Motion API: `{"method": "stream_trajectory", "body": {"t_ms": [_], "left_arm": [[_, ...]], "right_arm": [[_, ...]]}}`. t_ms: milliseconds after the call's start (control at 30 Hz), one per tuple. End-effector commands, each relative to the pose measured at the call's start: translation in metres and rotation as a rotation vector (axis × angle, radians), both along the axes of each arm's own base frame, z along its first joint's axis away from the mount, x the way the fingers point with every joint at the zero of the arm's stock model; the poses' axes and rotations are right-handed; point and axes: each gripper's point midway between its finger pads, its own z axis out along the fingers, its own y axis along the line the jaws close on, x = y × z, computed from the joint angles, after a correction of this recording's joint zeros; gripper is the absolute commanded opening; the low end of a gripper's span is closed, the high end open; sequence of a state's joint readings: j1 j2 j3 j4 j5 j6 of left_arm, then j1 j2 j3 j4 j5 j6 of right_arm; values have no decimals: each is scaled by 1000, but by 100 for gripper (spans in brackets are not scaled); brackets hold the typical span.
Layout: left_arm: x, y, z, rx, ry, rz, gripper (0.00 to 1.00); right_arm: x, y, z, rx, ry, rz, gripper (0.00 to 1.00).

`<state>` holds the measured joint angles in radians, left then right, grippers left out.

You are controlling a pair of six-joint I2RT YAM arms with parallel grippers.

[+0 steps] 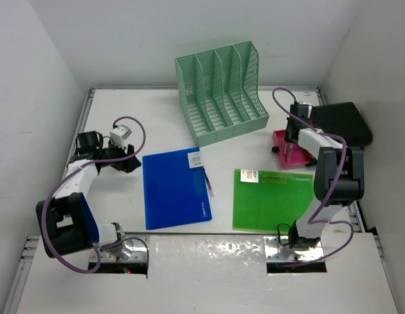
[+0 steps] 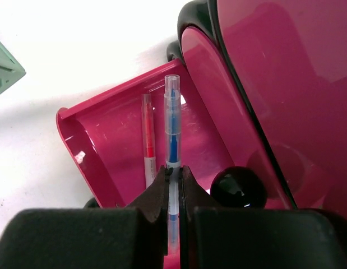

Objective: Organize the desk

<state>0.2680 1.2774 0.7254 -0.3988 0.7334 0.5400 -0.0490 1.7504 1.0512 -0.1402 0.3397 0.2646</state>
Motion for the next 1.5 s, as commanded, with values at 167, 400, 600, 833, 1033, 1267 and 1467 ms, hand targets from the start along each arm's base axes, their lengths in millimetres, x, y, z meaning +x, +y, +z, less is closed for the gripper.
{"method": "stream_trajectory", "body": {"t_ms": [167, 400, 600, 833, 1033, 1267, 1467], "left_arm": [[6, -1, 4, -2, -30, 0, 55], [6, -1, 4, -2, -27, -1, 55], [7, 0, 5, -1, -30, 2, 56], [7, 1, 5, 3, -29, 8, 56], [9, 3, 6, 10, -29, 16, 56], [8, 2, 3, 11, -26, 17, 56], [8, 4, 3, 19, -28, 23, 55]], "right_arm": [[0, -5, 5, 6, -33, -35, 7], [0, -5, 19, 1, -59, -24, 43], [10, 15, 41, 9, -108, 81, 43], [16, 151, 88, -36, -185, 557, 47], [-60, 299, 54, 219, -117, 959, 66], [-135, 340, 7, 236, 86, 1123, 36], [-181, 348, -17, 267, 172, 1174, 36]]}}
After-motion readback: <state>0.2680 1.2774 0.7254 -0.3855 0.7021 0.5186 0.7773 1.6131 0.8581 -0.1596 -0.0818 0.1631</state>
